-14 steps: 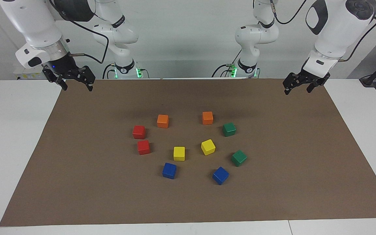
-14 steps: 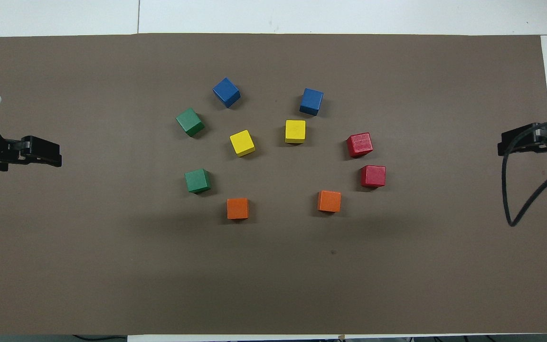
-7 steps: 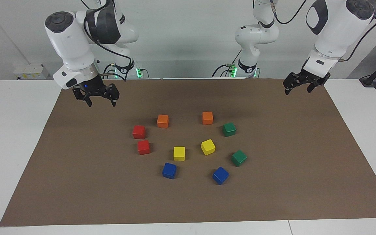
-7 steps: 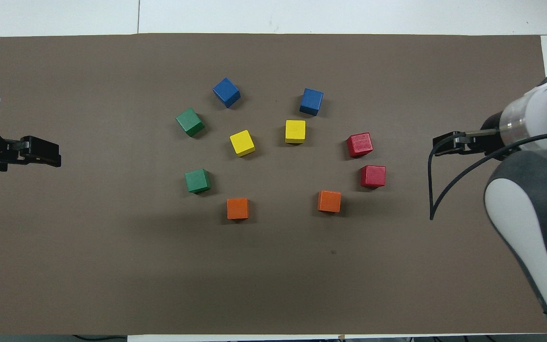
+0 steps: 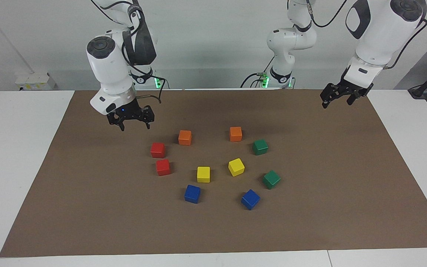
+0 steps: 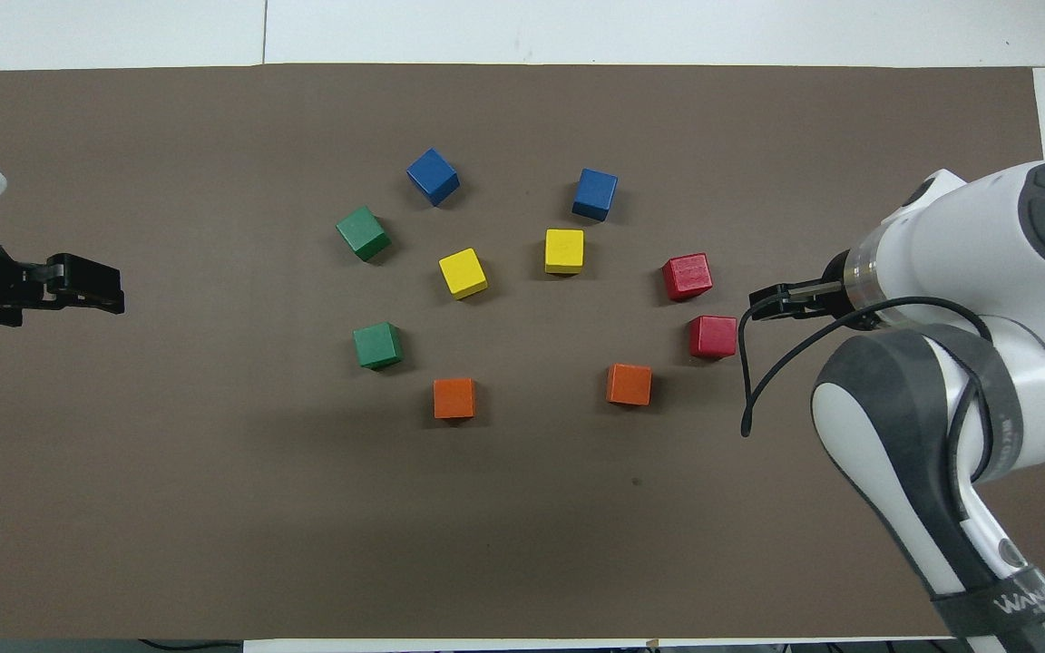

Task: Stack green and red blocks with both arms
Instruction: 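Reach the right gripper to a red cube while the left gripper reaches green, then grasp the nearer green cube with the left gripper while the right grasps red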

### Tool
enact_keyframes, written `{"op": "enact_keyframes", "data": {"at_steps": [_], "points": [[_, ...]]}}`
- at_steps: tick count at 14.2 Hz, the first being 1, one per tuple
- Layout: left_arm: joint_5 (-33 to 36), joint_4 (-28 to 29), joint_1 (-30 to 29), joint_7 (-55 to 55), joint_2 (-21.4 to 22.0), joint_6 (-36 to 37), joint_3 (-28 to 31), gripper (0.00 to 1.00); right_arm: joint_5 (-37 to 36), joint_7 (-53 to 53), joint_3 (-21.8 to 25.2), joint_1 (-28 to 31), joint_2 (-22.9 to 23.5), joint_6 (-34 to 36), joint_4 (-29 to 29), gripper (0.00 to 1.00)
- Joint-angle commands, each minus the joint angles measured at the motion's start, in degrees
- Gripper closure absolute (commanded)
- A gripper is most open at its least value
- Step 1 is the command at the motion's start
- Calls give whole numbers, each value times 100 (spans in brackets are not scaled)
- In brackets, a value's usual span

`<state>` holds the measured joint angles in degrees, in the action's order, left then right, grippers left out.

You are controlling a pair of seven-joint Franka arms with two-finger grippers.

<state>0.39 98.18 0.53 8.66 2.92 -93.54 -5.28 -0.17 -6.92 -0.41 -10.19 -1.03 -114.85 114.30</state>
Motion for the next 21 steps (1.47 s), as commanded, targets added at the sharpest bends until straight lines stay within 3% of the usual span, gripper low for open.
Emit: {"op": "enact_keyframes", "data": {"at_steps": [1,5,7,11,15,21], "points": [[-48,122,438,696,-176,-444,18,0,61,-90,14,-18,84,-354,242,0],[-4,69,1246,2118,-1019,-1260,27,0,61,-248,14,-27,339,-564,242,0],[-4,200,1405,2386,-1214,-1736,18,0,61,-362,6,-35,497,-766,242,0],[5,797,1713,2413,-1268,-2053,27,0,78,-678,5,-167,832,-1144,233,0],[5,1982,1801,2631,-865,-2922,9,0,78,-793,14,-247,1016,-1294,233,0],[-4,2555,2170,3299,-942,-3863,9,0,78,-881,5,-308,1201,-1479,233,0]]}}
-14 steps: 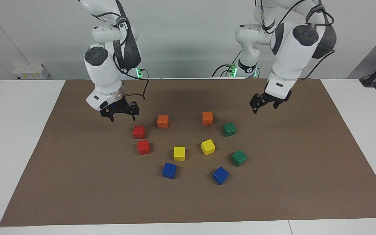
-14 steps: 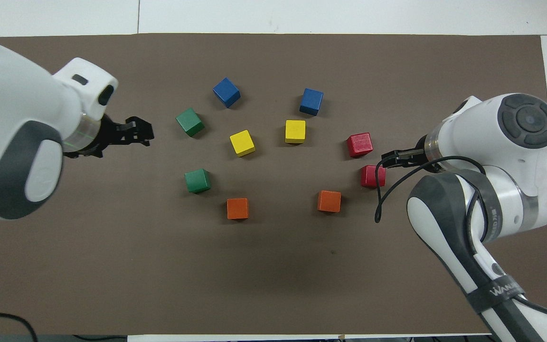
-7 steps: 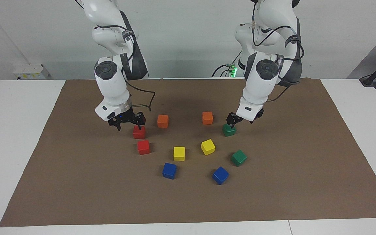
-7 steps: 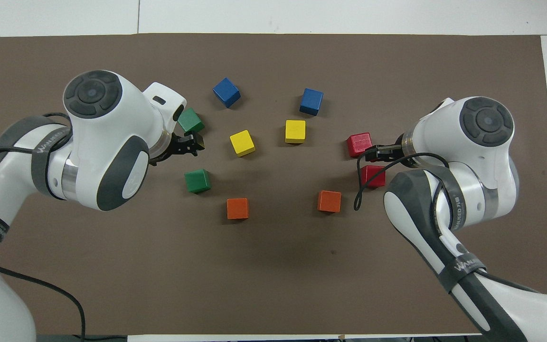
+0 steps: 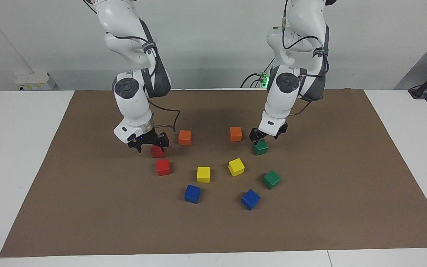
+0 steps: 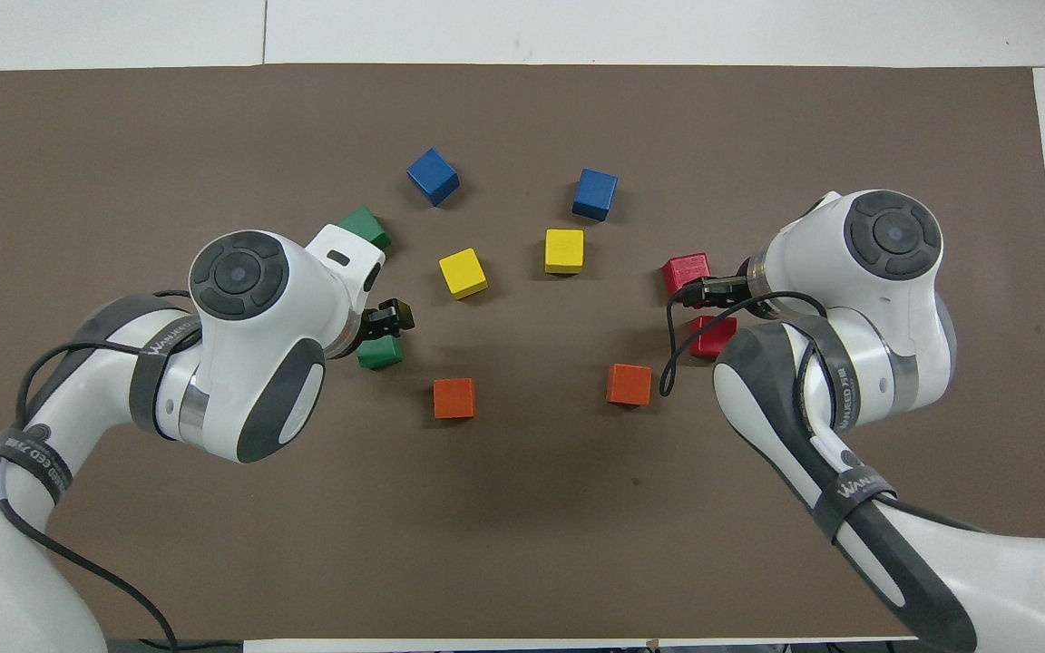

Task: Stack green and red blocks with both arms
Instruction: 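Grasp the nearer green cube with the left gripper while the right grasps red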

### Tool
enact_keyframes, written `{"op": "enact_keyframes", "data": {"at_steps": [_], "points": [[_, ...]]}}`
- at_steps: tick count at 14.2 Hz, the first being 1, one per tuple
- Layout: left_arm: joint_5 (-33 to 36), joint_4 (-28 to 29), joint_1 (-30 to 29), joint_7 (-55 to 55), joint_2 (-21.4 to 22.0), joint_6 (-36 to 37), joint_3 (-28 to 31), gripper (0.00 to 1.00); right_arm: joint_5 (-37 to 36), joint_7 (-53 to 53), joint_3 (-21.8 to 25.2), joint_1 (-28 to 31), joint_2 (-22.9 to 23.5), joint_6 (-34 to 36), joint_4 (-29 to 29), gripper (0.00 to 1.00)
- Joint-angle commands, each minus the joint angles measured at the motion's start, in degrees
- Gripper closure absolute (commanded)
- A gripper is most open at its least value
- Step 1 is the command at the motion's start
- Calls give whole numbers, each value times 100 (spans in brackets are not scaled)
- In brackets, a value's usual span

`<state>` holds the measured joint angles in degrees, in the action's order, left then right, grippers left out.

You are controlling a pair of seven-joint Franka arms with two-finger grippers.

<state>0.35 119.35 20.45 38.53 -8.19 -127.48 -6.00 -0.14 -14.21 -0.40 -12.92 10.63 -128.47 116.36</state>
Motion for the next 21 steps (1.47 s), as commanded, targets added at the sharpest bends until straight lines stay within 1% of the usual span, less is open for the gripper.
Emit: {"op": "enact_keyframes", "data": {"at_steps": [1,4,8,10,11,17,18,19,20,21], "points": [[0,483,179,348,168,-532,82,0,84,-161,5,-44,53,-169,27,0],[0,492,170,322,151,-524,82,0,93,-318,5,-44,80,-178,88,0],[0,484,179,322,-34,-699,90,0,93,-363,5,-44,-34,-178,387,0],[0,484,188,348,-270,-804,90,0,93,-381,5,-52,-95,-178,527,0],[9,475,214,348,-306,-848,99,0,93,-381,5,-52,-122,-178,563,0],[0,457,214,348,-315,-849,99,0,93,-521,5,-237,-192,-292,739,0],[0,457,214,348,-315,-831,99,4,93,-521,5,-237,-192,-345,756,0],[0,457,214,348,-307,-770,99,37,93,-513,5,-237,-192,-415,783,0],[9,449,214,340,-306,-744,99,74,93,-495,5,-237,-192,-485,800,0],[9,414,214,348,-306,-578,99,100,93,-469,5,-220,-184,-556,827,0]]}}
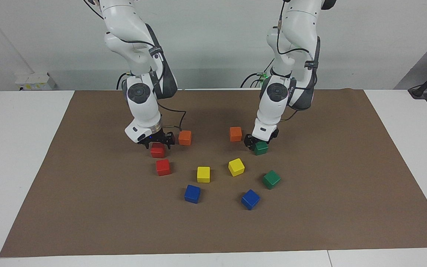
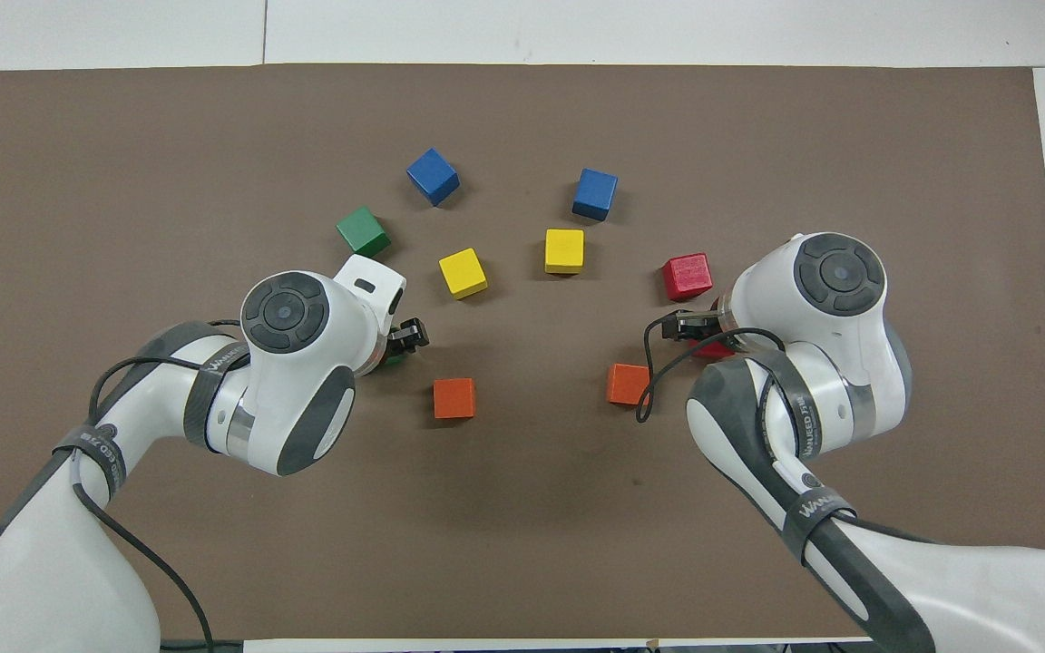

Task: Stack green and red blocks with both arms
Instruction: 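Grasp the nearer green cube with the left gripper while the right grasps red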

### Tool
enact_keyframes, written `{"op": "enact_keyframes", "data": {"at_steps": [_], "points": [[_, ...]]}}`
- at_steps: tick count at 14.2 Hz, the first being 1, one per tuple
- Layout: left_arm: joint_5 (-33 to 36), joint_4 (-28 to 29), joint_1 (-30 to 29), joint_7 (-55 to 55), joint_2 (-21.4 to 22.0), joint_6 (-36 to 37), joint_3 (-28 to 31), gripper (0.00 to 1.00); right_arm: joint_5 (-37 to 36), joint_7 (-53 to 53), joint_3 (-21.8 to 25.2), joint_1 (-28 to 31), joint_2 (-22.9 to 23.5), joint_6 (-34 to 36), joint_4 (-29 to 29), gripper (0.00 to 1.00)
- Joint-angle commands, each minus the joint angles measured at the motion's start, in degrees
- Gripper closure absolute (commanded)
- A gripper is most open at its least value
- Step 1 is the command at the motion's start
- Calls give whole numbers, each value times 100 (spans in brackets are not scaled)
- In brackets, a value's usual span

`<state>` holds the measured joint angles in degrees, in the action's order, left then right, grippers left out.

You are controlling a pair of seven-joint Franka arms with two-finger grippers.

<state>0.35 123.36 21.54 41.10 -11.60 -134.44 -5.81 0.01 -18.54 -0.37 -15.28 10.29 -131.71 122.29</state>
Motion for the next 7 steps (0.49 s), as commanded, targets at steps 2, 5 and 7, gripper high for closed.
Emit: {"op": "enact_keyframes", "data": {"at_steps": [2,5,7], "points": [[9,-136,131,73,105,583,88,100,78,-27,2,26,-107,-276,304,0],[18,-750,-271,-302,360,1593,150,100,78,-18,2,61,-98,-328,322,0],[18,-998,-763,-1336,412,1991,150,100,78,-18,11,69,-98,-329,331,0]]}}
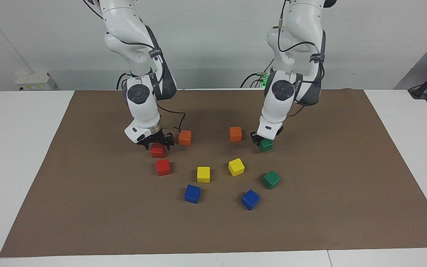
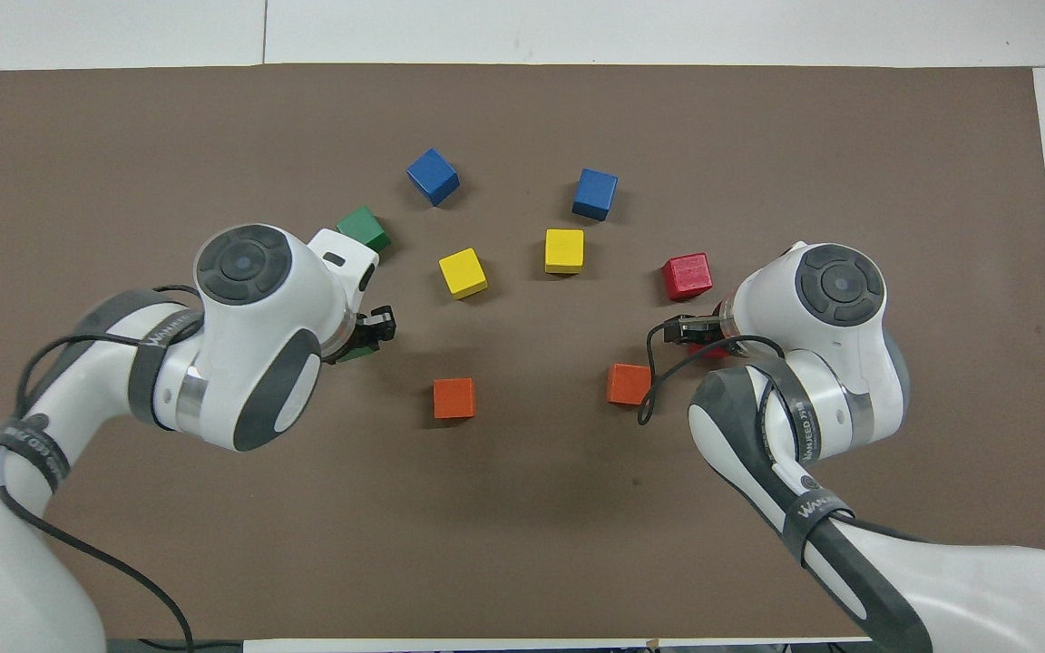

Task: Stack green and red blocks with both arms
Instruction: 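Carry the green cube outward with the left gripper while the right carries red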

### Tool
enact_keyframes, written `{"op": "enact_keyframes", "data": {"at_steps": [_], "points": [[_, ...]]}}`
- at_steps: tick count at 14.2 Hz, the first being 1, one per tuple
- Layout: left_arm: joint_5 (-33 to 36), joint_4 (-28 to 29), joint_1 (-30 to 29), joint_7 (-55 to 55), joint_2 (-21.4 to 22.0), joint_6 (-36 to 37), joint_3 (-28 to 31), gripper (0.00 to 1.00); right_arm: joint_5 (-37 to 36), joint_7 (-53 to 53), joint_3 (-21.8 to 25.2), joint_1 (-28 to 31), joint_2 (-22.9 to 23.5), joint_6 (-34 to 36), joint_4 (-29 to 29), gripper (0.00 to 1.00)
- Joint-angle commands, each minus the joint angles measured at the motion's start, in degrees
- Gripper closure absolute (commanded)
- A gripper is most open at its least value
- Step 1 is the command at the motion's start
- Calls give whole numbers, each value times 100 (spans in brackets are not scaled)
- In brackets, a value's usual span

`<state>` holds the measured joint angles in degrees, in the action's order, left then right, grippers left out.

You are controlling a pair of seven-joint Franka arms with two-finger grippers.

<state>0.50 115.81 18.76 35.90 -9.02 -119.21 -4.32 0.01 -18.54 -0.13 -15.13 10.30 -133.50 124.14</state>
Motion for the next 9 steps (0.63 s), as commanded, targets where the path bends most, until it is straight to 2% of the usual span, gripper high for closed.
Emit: {"op": "enact_keyframes", "data": {"at_steps": [1,2,4,5,9], "points": [[3,-243,-723,-1239,155,452,2,100,78,-18,-14,54,-98,-142,155,1],[3,-243,-1056,-1696,155,452,2,100,78,-18,-14,54,-98,-142,146,20],[-6,-243,-1645,-2645,137,321,2,100,78,-18,-14,54,-98,-150,146,81],[-6,-225,-1857,-2920,120,76,2,100,78,-36,-14,54,-89,-150,146,100],[-6,-251,-2227,-3572,-20,-400,2,100,69,-71,-14,63,-72,68,-134,100]]}}
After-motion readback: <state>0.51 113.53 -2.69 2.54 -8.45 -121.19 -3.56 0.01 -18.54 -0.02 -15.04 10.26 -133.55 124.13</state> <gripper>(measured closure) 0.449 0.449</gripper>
